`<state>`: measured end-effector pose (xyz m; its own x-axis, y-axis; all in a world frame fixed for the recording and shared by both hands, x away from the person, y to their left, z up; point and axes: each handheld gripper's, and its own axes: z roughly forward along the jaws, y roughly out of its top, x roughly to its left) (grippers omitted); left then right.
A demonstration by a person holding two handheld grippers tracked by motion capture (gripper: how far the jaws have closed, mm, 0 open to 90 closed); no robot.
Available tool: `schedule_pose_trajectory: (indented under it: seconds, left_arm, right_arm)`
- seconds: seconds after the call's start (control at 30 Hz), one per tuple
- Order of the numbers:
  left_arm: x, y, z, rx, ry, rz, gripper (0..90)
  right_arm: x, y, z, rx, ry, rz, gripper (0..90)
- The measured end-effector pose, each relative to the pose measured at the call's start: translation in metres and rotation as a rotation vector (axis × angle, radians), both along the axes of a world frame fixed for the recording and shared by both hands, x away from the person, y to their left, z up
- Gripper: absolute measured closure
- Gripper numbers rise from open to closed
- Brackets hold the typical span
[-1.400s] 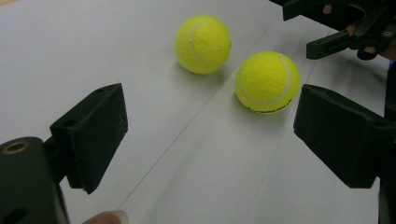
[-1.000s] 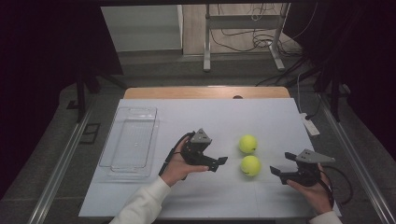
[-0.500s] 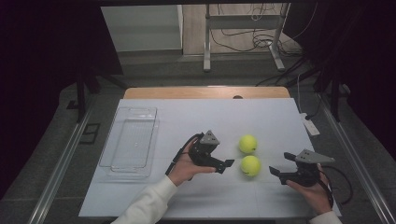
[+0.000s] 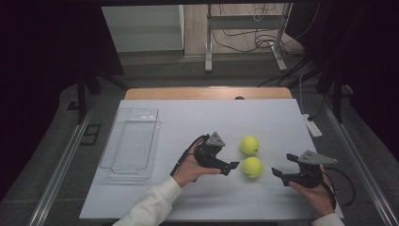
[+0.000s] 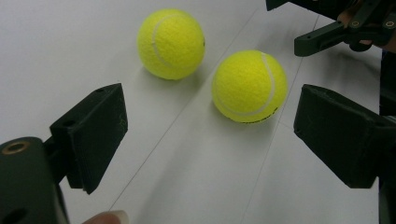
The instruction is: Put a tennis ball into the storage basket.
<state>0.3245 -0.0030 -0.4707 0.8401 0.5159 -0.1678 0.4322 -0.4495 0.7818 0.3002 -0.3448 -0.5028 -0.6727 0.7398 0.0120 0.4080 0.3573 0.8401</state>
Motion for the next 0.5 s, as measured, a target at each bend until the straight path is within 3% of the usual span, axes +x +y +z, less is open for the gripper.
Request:
schedule_pose_trajectory:
  seconds: [0.5]
  left_arm:
    - [0.002,-0.015,-0.005,0.014,0.006,-0.028,10.7]
  right_arm:
    - [0.0,0.0,-0.001,-0.005,0.005,0.002,13.8]
